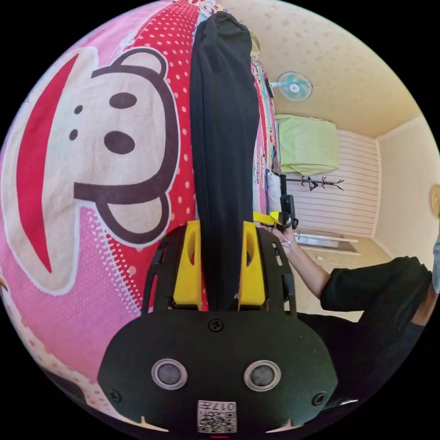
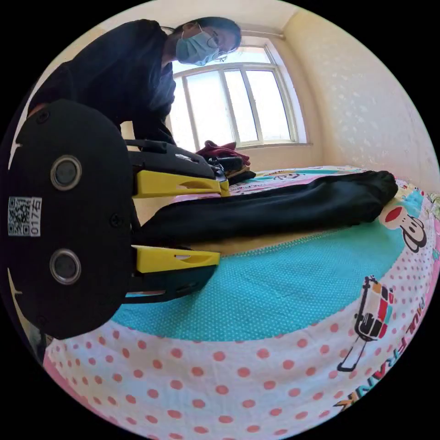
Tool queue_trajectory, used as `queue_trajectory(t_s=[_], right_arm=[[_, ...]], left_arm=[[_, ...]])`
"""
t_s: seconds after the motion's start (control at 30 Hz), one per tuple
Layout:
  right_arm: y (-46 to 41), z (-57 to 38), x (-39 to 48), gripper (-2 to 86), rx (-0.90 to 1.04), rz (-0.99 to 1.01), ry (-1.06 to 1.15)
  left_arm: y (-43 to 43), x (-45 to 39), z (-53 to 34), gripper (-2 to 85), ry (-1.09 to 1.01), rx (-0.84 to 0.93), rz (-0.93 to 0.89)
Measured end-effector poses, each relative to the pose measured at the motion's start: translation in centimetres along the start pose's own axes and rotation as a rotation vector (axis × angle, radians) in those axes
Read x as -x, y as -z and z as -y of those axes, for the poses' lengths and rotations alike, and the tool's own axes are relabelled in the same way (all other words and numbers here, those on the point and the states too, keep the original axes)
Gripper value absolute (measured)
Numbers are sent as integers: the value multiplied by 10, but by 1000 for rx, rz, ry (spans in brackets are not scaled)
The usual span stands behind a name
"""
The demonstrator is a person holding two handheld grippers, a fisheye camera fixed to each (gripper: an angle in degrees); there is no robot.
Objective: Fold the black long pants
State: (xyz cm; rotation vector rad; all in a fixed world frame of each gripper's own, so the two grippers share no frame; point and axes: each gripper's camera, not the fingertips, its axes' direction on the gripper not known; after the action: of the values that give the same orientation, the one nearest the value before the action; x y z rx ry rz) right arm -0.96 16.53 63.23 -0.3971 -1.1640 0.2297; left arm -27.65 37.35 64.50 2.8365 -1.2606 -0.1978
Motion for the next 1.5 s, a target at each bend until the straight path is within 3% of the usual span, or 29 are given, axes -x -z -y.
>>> queue_trajectory(t_s=[0.17, 0.3, 0.5, 0.67, 0.87, 1.0, 1.27, 1.4, 1.5], right_arm=[[-5, 24, -12, 84, 125, -63, -7], [11, 14, 12, 40, 187, 110, 151], [69, -59, 104, 15, 261, 252, 430], [135, -132, 200, 5, 246, 451, 694], [197, -164, 294, 2, 208, 577, 990], [228, -154, 336, 2, 181, 459, 1106], [216, -50, 312, 6, 83, 33, 838], [193, -34, 296, 9, 55, -79, 817], [165, -35, 261, 13, 66, -216, 747]], left_arm=[[-9, -7, -4, 60, 37, 48, 30], [3, -41, -27, 45, -52, 2, -34], [42, -173, -106, 42, -372, -75, -127], [81, -299, -186, 43, -631, -257, -203], [104, -406, -220, 43, -835, -442, -264], [111, -439, -200, 43, -802, -515, -209], [102, -384, -85, 42, -409, -518, -118], [94, -357, -61, 44, -352, -513, -78], [63, -332, -62, 48, -298, -445, 85]])
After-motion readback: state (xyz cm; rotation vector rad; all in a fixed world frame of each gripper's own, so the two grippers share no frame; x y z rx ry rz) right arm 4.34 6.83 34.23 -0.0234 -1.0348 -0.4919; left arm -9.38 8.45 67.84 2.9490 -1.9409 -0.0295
